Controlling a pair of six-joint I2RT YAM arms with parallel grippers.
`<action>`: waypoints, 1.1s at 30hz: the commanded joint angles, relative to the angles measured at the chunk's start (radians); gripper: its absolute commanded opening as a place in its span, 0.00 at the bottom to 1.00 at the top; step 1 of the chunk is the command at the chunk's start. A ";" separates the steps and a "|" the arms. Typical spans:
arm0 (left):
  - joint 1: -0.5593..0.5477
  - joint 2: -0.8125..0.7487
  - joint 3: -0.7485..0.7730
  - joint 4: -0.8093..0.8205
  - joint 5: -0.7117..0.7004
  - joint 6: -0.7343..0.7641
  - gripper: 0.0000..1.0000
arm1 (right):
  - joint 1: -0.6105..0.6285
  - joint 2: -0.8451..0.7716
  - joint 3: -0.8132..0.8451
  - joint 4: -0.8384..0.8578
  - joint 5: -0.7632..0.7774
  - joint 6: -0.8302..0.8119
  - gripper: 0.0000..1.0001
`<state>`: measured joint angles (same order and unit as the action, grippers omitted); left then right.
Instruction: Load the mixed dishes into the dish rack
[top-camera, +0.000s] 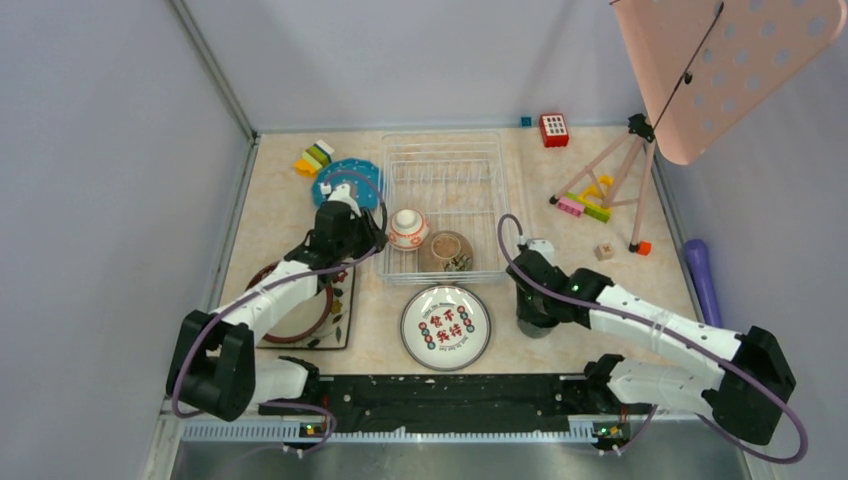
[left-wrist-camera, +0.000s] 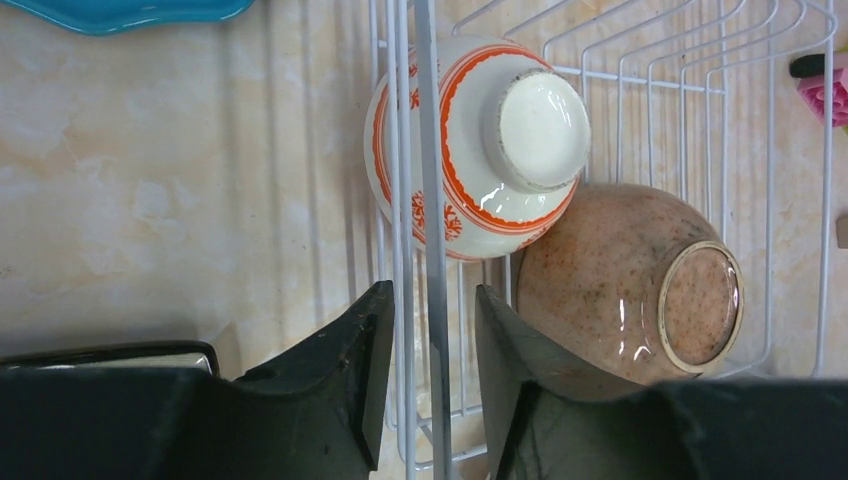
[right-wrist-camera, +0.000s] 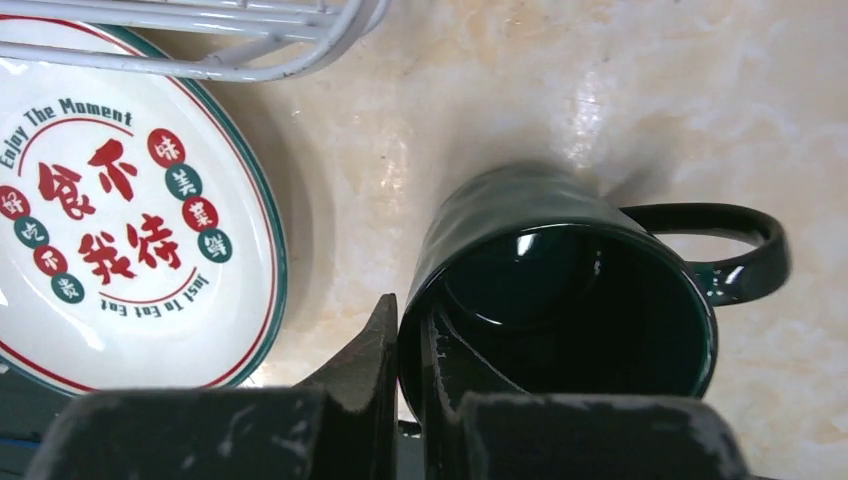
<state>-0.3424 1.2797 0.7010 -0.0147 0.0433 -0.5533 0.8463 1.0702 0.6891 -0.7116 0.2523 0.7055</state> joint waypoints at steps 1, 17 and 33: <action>0.003 -0.057 -0.022 0.046 0.047 0.013 0.44 | 0.011 -0.070 0.090 -0.115 0.062 0.003 0.00; 0.003 -0.163 0.011 -0.018 0.198 -0.014 0.78 | 0.010 -0.282 0.545 -0.196 0.096 -0.138 0.00; 0.020 -0.160 -0.020 0.484 0.667 -0.774 0.96 | -0.315 -0.182 0.099 1.142 -0.764 0.128 0.00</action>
<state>-0.3344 1.0767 0.6991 0.2043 0.5884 -1.0576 0.6033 0.8696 0.8593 -0.1967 -0.2169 0.6624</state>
